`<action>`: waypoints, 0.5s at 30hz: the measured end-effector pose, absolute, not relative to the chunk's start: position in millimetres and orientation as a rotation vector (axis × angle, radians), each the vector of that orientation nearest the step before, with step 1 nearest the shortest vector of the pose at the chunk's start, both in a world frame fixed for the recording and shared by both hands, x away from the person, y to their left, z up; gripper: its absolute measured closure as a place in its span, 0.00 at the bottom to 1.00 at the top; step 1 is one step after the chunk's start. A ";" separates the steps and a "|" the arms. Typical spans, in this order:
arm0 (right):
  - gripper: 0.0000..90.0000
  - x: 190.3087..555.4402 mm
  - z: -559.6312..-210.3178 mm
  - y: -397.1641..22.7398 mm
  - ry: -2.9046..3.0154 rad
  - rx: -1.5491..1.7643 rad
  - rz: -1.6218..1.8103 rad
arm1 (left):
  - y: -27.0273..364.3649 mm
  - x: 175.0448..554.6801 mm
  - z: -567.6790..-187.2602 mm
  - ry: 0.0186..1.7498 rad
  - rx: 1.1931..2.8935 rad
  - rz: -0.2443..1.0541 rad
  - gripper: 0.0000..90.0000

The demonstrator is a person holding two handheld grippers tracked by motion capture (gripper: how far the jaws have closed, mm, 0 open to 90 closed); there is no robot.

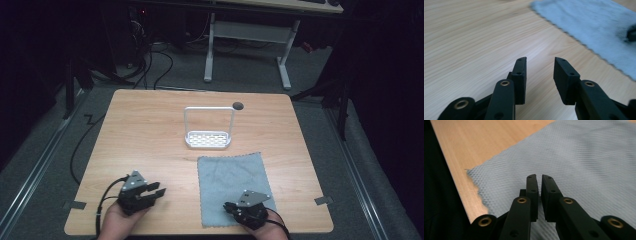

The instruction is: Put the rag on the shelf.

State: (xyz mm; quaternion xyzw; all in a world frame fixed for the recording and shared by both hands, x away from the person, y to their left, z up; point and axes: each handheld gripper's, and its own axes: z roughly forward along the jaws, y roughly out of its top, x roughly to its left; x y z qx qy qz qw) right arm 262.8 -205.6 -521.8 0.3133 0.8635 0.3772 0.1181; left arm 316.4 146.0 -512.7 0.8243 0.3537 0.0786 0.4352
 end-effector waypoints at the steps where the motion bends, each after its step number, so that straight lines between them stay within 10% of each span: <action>1: 0.93 264.0 -517.2 -223.4 2.458 0.973 1.128 | 121.3 320.8 -512.3 0.847 2.066 0.178 0.71; 8: 0.79 269.5 -513.0 -266.0 2.272 1.090 1.072 | 34.5 340.7 -513.6 0.763 2.113 0.143 0.88; 15: 0.93 282.4 -514.7 -294.0 2.157 1.208 1.013 | 8.6 337.7 -529.8 0.687 2.202 0.194 0.94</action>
